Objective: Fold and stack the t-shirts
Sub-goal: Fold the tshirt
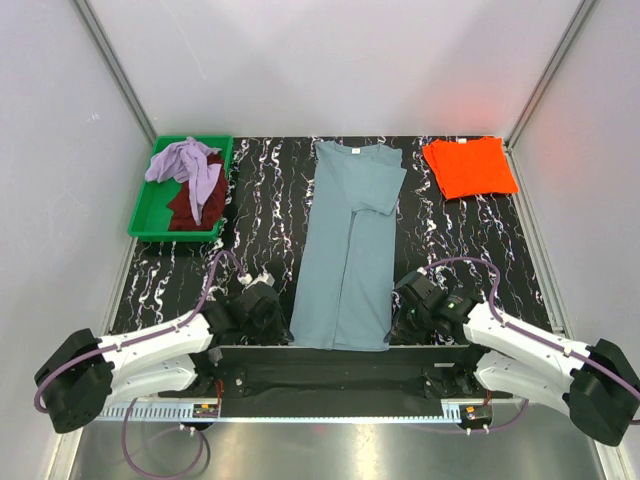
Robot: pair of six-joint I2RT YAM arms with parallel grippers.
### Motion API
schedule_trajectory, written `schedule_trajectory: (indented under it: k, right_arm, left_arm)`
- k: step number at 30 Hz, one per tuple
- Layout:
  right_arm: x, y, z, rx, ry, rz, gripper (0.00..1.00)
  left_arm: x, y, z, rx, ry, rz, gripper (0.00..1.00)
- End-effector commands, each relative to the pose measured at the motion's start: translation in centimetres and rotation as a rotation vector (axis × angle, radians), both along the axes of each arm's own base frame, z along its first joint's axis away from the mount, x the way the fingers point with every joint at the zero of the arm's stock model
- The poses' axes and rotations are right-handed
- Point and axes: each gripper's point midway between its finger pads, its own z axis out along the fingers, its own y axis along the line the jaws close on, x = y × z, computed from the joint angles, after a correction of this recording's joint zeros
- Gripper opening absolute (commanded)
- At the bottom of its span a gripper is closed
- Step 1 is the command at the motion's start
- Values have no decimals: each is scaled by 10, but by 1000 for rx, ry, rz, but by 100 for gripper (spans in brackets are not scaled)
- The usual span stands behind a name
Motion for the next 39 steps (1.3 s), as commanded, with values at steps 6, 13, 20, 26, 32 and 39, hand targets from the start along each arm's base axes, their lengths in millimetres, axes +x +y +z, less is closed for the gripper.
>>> schedule_trajectory:
  k: [6, 13, 20, 26, 32, 39]
  right_arm:
    - [0, -9, 8, -35, -24, -22, 0]
    - [4, -2, 20, 9, -59, 7, 0]
    - [2, 0, 17, 19, -56, 24, 0]
    - [22, -2, 32, -41, -129, 25, 0]
    - [52, -5, 46, -152, -219, 34, 0]
    - [107, -4, 63, -193, -266, 51, 0]
  left_arm:
    - [-8, 19, -2, 77, 1, -10, 0]
    - [-11, -7, 29, -82, -6, -64, 0]
    - [-14, -19, 39, -131, 22, -77, 0]
    - [2, -29, 53, -89, -9, -119, 0]
    - [34, -29, 59, -49, -18, -119, 0]
    - [92, -24, 87, -37, -71, -103, 0]
